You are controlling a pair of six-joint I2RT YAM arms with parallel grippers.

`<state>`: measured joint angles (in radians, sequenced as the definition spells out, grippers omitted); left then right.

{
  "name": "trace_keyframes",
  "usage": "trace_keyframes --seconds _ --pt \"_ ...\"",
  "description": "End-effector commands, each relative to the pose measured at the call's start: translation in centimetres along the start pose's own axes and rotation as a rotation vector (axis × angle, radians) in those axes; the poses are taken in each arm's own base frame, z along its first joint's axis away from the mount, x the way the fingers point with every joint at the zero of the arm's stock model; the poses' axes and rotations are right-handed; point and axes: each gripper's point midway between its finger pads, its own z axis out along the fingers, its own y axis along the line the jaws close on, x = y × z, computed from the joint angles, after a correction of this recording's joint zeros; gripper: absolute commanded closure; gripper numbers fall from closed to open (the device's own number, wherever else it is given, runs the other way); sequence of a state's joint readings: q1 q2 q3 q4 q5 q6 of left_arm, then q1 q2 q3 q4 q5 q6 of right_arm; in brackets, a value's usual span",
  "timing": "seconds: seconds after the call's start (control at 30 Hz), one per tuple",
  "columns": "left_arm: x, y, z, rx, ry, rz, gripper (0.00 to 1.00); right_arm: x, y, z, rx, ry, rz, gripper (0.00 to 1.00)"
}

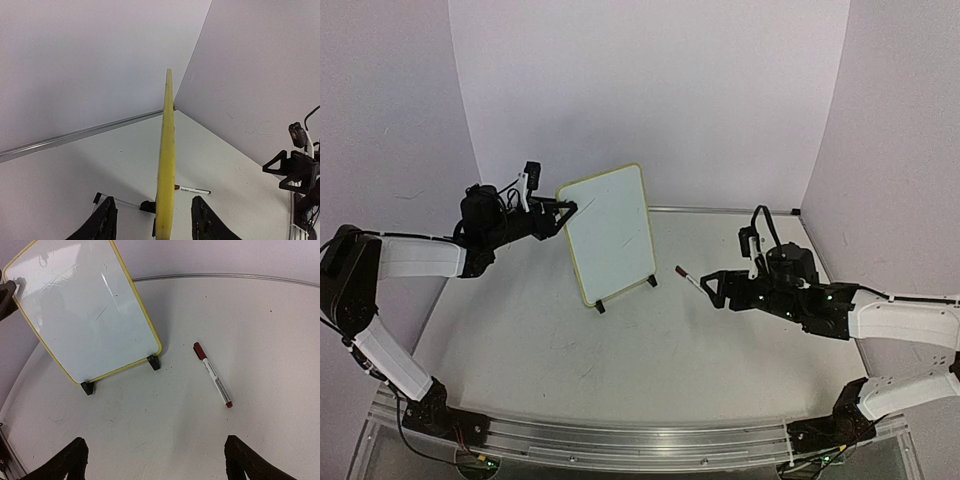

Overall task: Write a sentence on the whiteboard
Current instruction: Adjust the whiteboard on the whiteboard stand, then pick up the whiteboard marker from the center of the board.

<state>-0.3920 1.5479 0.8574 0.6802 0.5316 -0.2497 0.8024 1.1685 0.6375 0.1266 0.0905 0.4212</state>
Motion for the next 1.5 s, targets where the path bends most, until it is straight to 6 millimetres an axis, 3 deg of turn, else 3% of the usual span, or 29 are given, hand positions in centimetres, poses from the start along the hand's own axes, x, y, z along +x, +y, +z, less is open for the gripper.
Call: trace_keyframes --seconds 0.0,0.23,0.33,0.57,0.67,1.0,1.3,1.47 --pt "-3.1 -0.6 -1.0 -0.031 -0.059 0.064 0.41 -1.5 -0.4 0.0 0.066 0.005 -0.040 0.10" --pt "-3.3 -0.7 -2.6 -0.086 -0.056 0.078 0.09 -0.7 -2.2 1.7 0.180 0.159 -0.114 0.11" --pt "-3.0 0.1 -3.4 -0.149 -0.046 0.057 0.04 -0.6 -3.3 3.0 0.182 0.235 -0.103 0.12" --pt "-1.2 2.5 -7.4 -0.399 0.037 -0.094 0.01 0.7 -5.6 7.2 0.184 0.436 -0.150 0.21" --pt "-0.2 2.2 -8.9 -0.439 0.114 -0.155 0.01 1.0 -6.4 8.8 0.174 0.488 -0.161 0.27" --pt "6.2 0.6 -12.9 -0.511 0.374 -0.417 0.02 3.4 -9.1 14.3 0.204 0.628 -0.198 0.46" --pt "8.4 -0.1 -14.7 -0.537 0.409 -0.513 0.02 5.8 -10.7 16.6 0.236 0.690 -0.204 0.59" --pt "9.7 -0.1 -14.8 -0.549 0.464 -0.538 0.02 6.9 -11.2 17.0 0.237 0.720 -0.214 0.78"
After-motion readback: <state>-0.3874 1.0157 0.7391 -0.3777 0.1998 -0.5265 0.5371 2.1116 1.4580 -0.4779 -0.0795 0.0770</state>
